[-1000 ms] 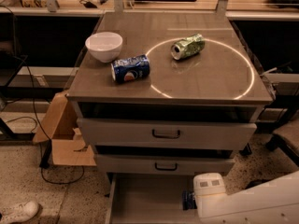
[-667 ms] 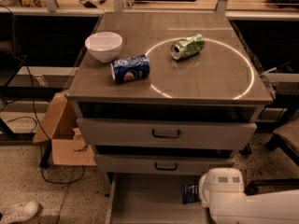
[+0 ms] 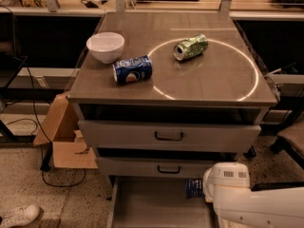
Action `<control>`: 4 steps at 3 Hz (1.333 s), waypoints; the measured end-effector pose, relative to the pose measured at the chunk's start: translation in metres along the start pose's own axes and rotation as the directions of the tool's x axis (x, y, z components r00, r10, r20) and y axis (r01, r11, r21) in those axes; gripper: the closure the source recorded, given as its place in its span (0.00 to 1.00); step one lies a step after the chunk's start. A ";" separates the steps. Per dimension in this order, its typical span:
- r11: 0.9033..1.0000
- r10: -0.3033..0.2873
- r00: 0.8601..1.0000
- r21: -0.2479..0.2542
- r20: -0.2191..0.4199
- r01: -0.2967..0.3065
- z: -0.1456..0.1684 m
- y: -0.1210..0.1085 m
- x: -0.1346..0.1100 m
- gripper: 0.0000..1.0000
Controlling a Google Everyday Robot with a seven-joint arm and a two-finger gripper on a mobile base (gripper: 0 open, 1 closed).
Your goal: Pick rxbar blueberry from bottom drawer and place on counter
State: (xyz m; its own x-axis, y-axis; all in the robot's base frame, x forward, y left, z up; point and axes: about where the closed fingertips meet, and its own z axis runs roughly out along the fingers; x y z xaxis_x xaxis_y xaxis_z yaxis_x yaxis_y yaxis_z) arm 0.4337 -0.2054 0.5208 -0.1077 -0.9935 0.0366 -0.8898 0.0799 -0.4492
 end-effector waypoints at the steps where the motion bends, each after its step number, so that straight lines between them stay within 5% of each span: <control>1: 0.999 0.011 1.000 0.048 -0.009 -0.011 -0.018 -0.031 0.002 1.00; 3: 0.987 0.088 0.994 0.141 -0.067 -0.078 -0.038 -0.093 0.028 1.00; 4: 0.987 0.088 0.994 0.143 -0.067 -0.078 -0.039 -0.094 0.028 1.00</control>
Offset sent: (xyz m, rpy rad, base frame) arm 0.0691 -0.0191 0.0891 -0.0328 -0.1375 -0.0710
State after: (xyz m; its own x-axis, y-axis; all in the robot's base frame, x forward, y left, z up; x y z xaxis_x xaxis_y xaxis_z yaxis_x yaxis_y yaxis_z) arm 0.4972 -0.2378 0.5992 -0.2150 -0.9750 0.0564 -0.8060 0.1445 -0.5740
